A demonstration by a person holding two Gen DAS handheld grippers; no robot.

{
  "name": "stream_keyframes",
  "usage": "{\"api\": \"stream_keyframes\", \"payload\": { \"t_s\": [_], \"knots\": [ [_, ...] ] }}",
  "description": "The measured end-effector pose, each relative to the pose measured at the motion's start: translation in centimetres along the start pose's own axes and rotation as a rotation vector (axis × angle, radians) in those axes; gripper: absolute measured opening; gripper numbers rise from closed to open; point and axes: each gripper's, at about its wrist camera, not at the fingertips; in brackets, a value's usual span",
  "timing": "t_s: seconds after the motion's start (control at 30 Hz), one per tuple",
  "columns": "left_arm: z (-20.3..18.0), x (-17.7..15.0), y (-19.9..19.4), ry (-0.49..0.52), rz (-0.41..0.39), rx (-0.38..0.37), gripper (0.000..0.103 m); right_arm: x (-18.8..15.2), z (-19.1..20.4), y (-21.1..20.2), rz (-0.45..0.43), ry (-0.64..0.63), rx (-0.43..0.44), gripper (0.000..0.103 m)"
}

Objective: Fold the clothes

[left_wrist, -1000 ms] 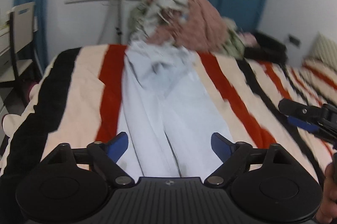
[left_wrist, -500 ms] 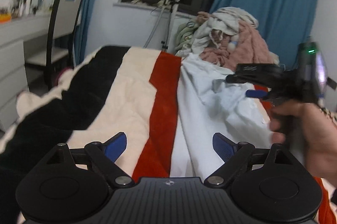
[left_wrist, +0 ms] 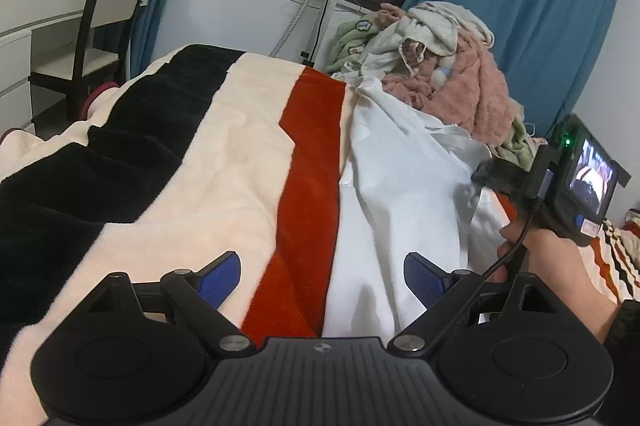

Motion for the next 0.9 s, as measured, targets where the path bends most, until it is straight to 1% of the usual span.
{"api": "stream_keyframes", "payload": {
  "t_s": [0.07, 0.1, 0.13, 0.17, 0.2, 0.23, 0.33, 0.43, 0.5, 0.53, 0.6, 0.73, 0.8, 0.9],
  "knots": [
    [-0.3, -0.1, -0.2, 0.002, 0.006, -0.004, 0.09, 0.0, -1.0, 0.0, 0.036, 0.036, 0.017, 0.012],
    [-0.4, -0.2, -0.2, 0.002, 0.009, -0.005, 0.09, 0.1, -1.3, -0.3, 0.059, 0.038, 0.033, 0.017],
    [-0.5, -0.2, -0.3, 0.0, 0.012, -0.005, 0.09, 0.1, -1.6, -0.7, 0.085, 0.037, 0.052, 0.034],
    [-0.6, -0.2, -0.3, 0.003, 0.014, -0.004, 0.09, 0.2, -2.0, -1.3, 0.104, 0.041, 0.07, 0.045],
    [-0.8, -0.3, -0.4, 0.01, 0.016, -0.003, 0.09, 0.2, -2.7, -2.2, 0.107, 0.05, 0.086, 0.062],
    [-1.0, -0.3, -0.5, 0.017, 0.017, -0.002, 0.09, 0.2, -3.4, -3.3, 0.104, 0.062, 0.1, 0.071],
    [-1.3, -0.6, -1.0, 0.016, 0.027, -0.024, 0.09, 0.1, -5.8, -7.2, 0.103, 0.083, 0.138, 0.07],
    [-1.7, -1.1, -1.7, 0.026, 0.044, -0.042, 0.09, -1.0, -8.8, -11.3, 0.133, 0.087, 0.124, 0.07],
    [-2.0, -1.6, -2.3, 0.025, 0.073, -0.054, 0.09, -2.4, -11.9, -14.3, 0.165, 0.12, 0.111, 0.07],
    [-2.0, -1.7, -2.7, 0.006, 0.092, -0.065, 0.09, -3.2, -13.4, -15.5, 0.186, 0.159, 0.11, 0.071],
    [-1.4, -2.1, -3.4, -0.064, 0.152, -0.091, 0.09, -5.1, -16.3, -17.6, 0.256, 0.256, 0.14, 0.072],
    [0.0, -3.1, -5.4, -0.181, 0.234, -0.089, 0.089, -9.4, -20.9, -20.6, 0.43, 0.441, 0.219, 0.072],
    [0.9, -3.7, -6.3, -0.248, 0.256, -0.086, 0.089, -11.7, -22.5, -21.7, 0.511, 0.526, 0.269, 0.072],
    [2.1, -4.7, -7.6, -0.341, 0.267, -0.077, 0.089, -13.6, -23.7, -22.5, 0.575, 0.6, 0.256, 0.071]
  ]
}}
Point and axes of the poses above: each gripper's, at about its wrist camera, not at the fingertips, and y roughly the way its jaws point, z to its left, x to its top, and after that the axes turned 9 degrees about -x, right-handed
